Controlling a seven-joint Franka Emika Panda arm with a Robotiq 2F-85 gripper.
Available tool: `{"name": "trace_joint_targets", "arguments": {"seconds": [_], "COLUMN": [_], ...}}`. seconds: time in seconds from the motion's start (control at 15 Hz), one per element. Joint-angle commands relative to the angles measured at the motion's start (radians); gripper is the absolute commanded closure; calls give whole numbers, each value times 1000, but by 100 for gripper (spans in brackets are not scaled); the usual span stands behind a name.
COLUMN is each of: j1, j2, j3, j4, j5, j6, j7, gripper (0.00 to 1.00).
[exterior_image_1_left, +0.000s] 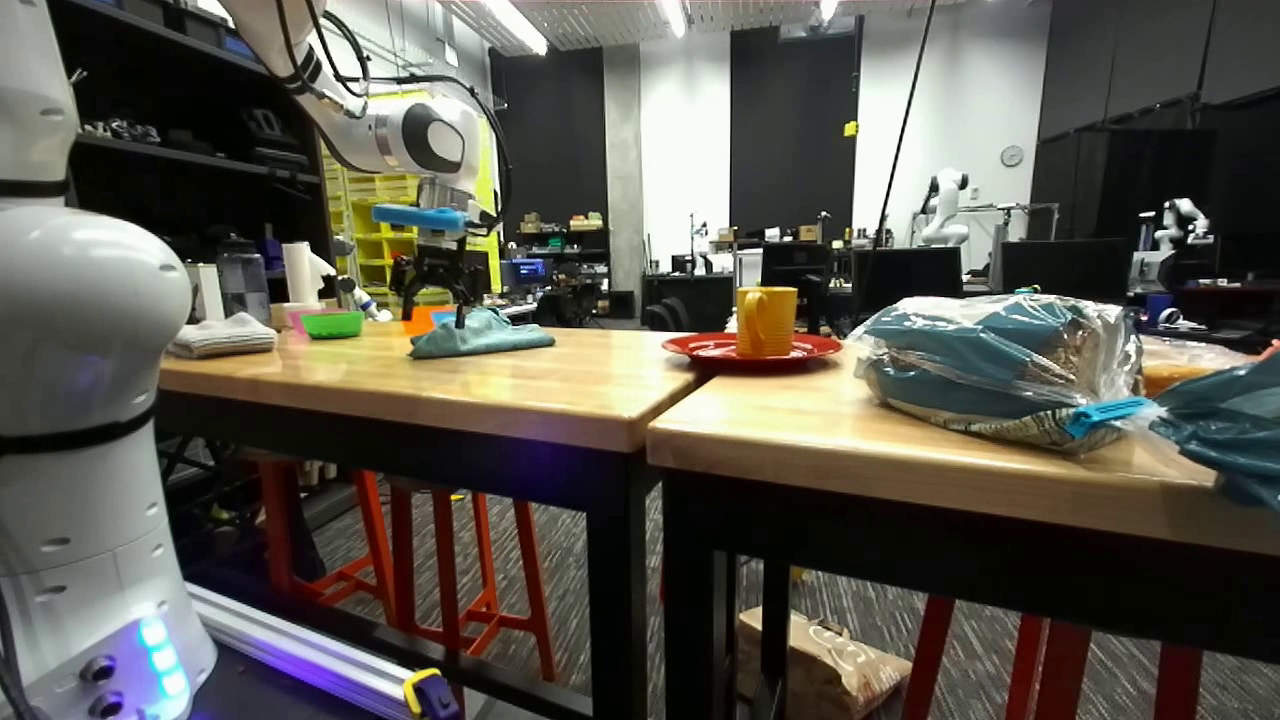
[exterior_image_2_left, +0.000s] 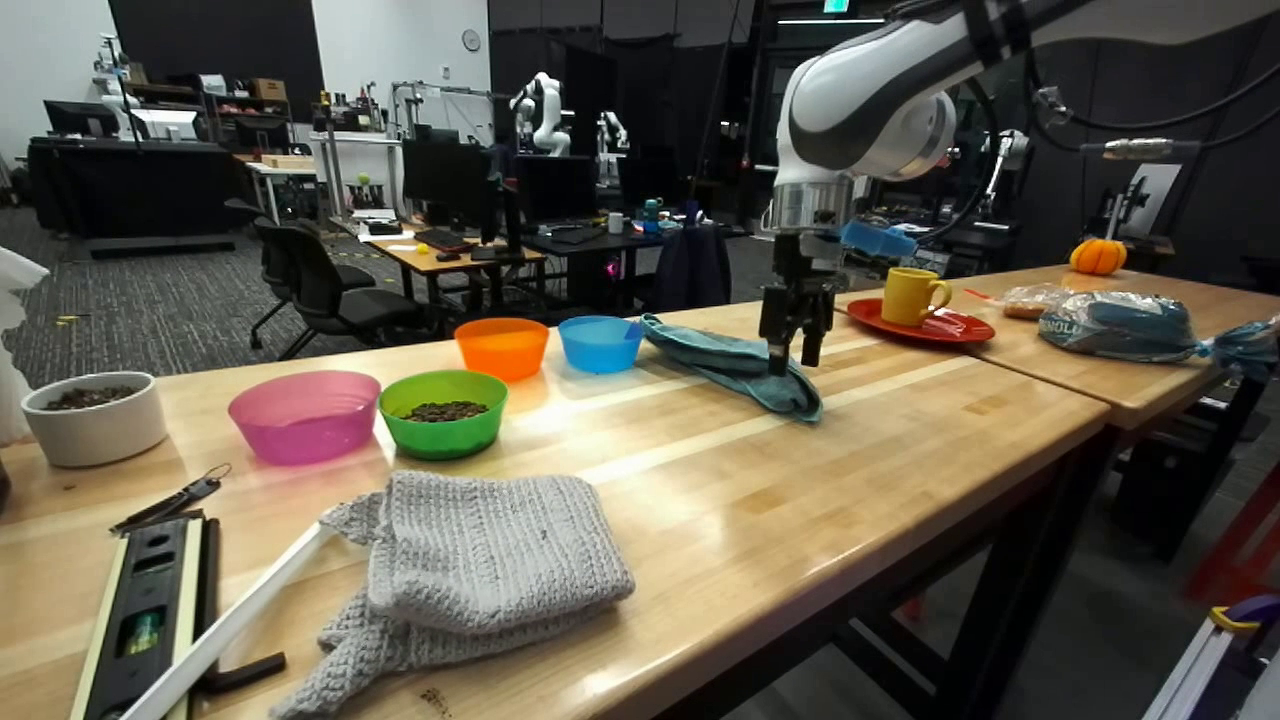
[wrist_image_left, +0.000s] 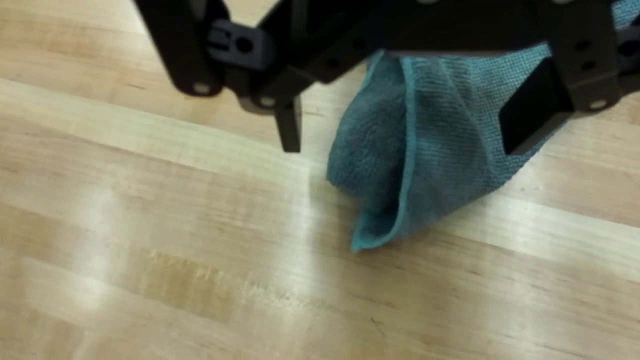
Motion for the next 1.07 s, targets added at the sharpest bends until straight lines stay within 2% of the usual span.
{"name": "trace_joint_targets", "arguments": {"seconds": [0.0,0.2,0.53,0.67,0.73,0.8,1.0], "j1": [-2,-2,-6,-13,-18,-24,-41], "j2": [8,28,28,8,0,-9,-39], "j3": [2,3,2,-5,-8,-13,-28], "j4": [-21,-23,-31,-40,-44,-49,-69], "j5": [-11,-14,-62,-92,-105,-118,-156], "j6": [29,43,26,4,-4,-16,-55], "j7": [-17,-18,-6,-7,-7,-9,-15], "gripper": [20,38,81,94,99,100,99]}}
